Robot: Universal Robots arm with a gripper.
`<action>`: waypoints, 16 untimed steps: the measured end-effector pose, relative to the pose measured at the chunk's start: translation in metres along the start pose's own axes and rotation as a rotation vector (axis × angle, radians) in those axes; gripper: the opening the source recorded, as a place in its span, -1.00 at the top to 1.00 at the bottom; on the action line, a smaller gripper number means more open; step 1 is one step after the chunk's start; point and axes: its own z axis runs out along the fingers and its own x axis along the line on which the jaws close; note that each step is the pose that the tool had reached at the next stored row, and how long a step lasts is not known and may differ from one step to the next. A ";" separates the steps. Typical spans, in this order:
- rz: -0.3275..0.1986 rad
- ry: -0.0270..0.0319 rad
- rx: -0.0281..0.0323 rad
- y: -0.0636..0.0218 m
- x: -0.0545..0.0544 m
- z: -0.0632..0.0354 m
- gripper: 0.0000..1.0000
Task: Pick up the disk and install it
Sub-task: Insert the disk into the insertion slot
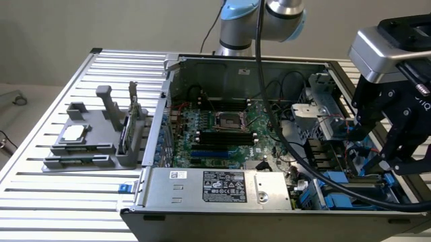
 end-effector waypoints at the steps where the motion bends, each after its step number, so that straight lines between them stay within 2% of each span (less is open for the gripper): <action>1: 0.000 0.0000 0.0004 -0.0006 0.000 0.0015 -0.05; 6: 0.000 -0.0001 0.0037 -0.0071 0.001 0.0086 -0.01; 8: 0.000 0.0000 0.0053 -0.0095 0.001 0.0115 0.24; 9: -0.001 0.0002 0.0060 -0.0104 0.001 0.0130 0.24; 10: -0.001 0.0001 0.0065 -0.0111 0.002 0.0147 0.48; 11: -0.001 0.0002 0.0070 -0.0116 0.002 0.0165 0.48; 13: -0.001 0.0003 0.0077 -0.0126 0.002 0.0203 0.72; 16: -0.001 0.0002 0.0082 -0.0135 0.002 0.0258 0.79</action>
